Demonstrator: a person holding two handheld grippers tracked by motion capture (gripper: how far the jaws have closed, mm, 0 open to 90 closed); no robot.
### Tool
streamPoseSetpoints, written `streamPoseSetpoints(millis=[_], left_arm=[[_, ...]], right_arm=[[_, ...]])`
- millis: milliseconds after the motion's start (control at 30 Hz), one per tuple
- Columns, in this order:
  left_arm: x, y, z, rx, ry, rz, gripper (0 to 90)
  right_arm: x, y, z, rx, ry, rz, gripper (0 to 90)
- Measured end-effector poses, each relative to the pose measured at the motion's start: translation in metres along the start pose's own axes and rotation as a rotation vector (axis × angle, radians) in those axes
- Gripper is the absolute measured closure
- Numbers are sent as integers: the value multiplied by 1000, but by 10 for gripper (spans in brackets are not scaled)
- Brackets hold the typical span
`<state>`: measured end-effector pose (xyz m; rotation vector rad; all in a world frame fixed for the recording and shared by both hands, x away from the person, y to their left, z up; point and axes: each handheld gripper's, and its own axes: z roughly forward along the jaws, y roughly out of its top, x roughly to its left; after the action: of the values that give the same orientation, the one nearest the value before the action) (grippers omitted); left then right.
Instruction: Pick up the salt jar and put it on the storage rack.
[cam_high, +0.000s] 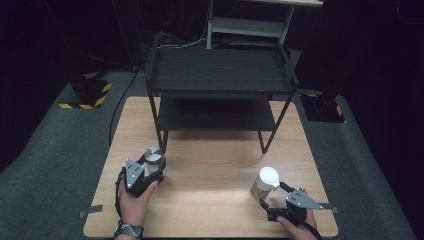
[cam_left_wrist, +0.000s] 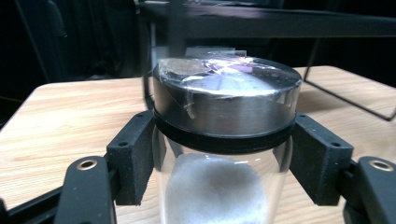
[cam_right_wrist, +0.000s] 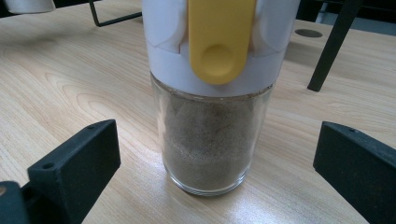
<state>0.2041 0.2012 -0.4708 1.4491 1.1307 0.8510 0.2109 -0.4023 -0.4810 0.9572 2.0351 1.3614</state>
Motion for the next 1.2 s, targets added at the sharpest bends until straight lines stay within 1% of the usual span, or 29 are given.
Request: streamPoseSetpoints(millis=[133,167,300,333,367,400,467,500,533,567,633,700,767,833,1000,1067,1100,1133,1200], left_arm=[[-10,3,-4,-9,-28,19,308],[-10,3,-4,-9,-28,19,308],[-24,8,-9,-23,-72,31,308],[-24,8,-9,-23,-72,31,308],[-29,10,-10,-28,-82,41,308],[-32,12,-11,-31,-91,38,308],[-34,13,-11,-32,-99,38,309],[-39,15,-12,-38,-107,40,309],[-39,15,-12,-38,-107,40,309],[-43,17,-13,-46,-118,40,309],[-46,19,-14,-51,-124,34,309],[-48,21,-14,-48,-128,36,310],[-52,23,-15,-49,-131,57,310],[-54,24,-14,-53,-137,50,311],[-58,29,-15,-64,-144,53,313],[-61,34,-15,-76,-148,52,314],[-61,34,-15,-76,-148,52,315],[-64,39,-16,-82,-146,58,316],[-65,44,-16,-92,-146,65,318]], right_arm=[[0,0,0,2,2,0,2],[0,0,0,2,2,0,2],[0,0,0,-1,-3,0,2],[0,0,0,0,-2,-2,2],[0,0,0,1,-2,-3,2],[0,0,0,1,-2,-3,2],[-1,0,0,0,0,0,2],[-1,0,0,-2,-1,2,2],[-1,-1,0,-4,-1,5,2],[-1,-1,0,-5,-1,4,2],[-1,-1,-1,-5,0,3,2],[-1,-1,-1,-5,0,3,2],[-1,-1,-1,-5,-1,-3,2],[-1,-1,-1,-4,-1,-2,2],[-2,-1,-1,-6,1,3,2],[-2,-1,-1,-6,1,2,2],[-2,-1,-1,-7,1,2,2],[-2,-1,-1,-7,1,3,2],[-2,-2,-1,-8,0,3,2]])
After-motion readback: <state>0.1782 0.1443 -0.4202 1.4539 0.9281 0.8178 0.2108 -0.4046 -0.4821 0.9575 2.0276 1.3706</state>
